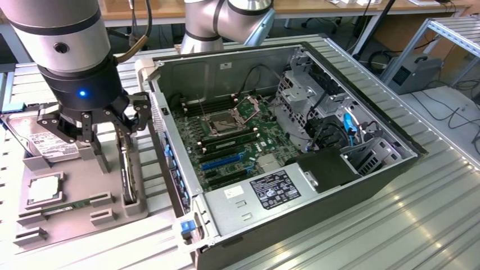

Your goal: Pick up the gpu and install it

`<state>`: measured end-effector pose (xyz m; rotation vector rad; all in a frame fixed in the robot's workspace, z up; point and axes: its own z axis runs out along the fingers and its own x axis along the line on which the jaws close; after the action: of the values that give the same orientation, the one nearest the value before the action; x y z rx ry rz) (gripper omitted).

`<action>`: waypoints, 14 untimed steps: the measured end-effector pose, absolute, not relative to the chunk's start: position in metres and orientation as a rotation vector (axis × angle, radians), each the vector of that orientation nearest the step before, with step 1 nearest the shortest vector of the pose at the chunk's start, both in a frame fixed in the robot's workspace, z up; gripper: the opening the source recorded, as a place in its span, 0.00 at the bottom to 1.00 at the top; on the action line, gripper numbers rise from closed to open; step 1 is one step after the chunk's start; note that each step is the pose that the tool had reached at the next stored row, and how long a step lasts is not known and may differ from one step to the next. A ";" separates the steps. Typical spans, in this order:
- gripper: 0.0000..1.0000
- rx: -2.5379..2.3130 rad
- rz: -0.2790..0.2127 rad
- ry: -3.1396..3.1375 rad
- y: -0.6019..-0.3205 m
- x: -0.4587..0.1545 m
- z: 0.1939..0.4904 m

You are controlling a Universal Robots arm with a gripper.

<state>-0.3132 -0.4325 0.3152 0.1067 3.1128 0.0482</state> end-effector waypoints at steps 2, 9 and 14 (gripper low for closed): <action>0.54 0.107 0.048 3.113 -0.432 -0.313 0.315; 0.54 0.107 0.048 3.113 -0.432 -0.313 0.312; 0.54 0.107 0.048 3.113 -0.432 -0.313 0.311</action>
<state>-0.3132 -0.4324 0.3105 0.1067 3.1129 0.0481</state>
